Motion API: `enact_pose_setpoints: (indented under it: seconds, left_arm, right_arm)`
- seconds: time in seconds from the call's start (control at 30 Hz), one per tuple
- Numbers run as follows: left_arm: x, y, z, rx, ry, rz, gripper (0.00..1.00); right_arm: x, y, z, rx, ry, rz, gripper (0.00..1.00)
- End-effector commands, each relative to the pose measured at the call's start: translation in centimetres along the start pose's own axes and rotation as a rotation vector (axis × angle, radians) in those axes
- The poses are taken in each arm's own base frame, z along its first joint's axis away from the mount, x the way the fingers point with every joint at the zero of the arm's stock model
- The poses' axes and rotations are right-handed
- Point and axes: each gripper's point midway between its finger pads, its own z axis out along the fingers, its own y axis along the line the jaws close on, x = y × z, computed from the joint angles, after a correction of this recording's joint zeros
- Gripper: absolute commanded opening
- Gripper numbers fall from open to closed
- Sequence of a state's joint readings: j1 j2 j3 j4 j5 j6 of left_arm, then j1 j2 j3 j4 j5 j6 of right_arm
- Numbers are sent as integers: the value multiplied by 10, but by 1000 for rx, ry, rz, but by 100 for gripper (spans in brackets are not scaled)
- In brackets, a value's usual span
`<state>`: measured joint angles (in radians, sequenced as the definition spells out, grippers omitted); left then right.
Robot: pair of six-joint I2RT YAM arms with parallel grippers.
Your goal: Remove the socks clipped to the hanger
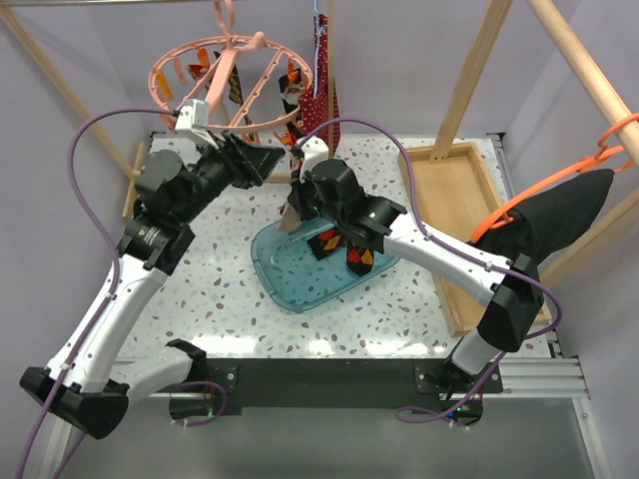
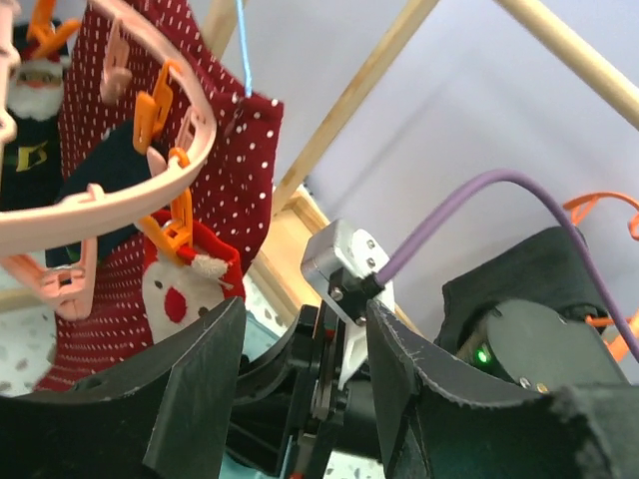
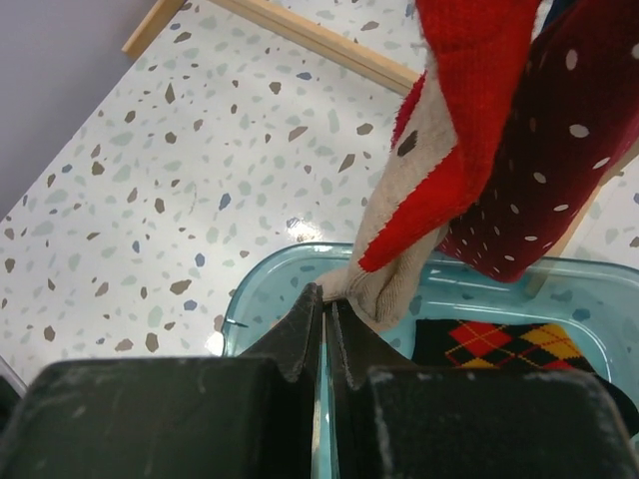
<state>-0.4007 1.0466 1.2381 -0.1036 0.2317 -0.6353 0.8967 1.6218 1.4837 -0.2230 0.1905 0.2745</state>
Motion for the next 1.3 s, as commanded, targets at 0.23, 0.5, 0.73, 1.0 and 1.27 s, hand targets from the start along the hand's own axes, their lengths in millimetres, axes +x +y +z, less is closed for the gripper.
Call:
enact_pose_setpoints:
  seconds: [0.23,0.5,0.73,1.0,1.27]
  left_arm:
    - [14,51,36,-331,-98,-245,49]
    - [9,62,43,-388,-154,-296,49]
    - [8,59,48,-358,-165,-300,52]
    - [12,63,64,-365,-168,-293,62]
    - [10,59,78,-351,-204,-276,68]
  right_arm:
    - [-31,11,-15,-42,-73,34,0]
    - [-32,11,-20,-45,-85,47,0]
    - [-33,13,-24,-58,-89,52,0]
    - [-36,15,-25,-67,-93,50,0]
    - [-35,15,-24,-69,-86,41,0]
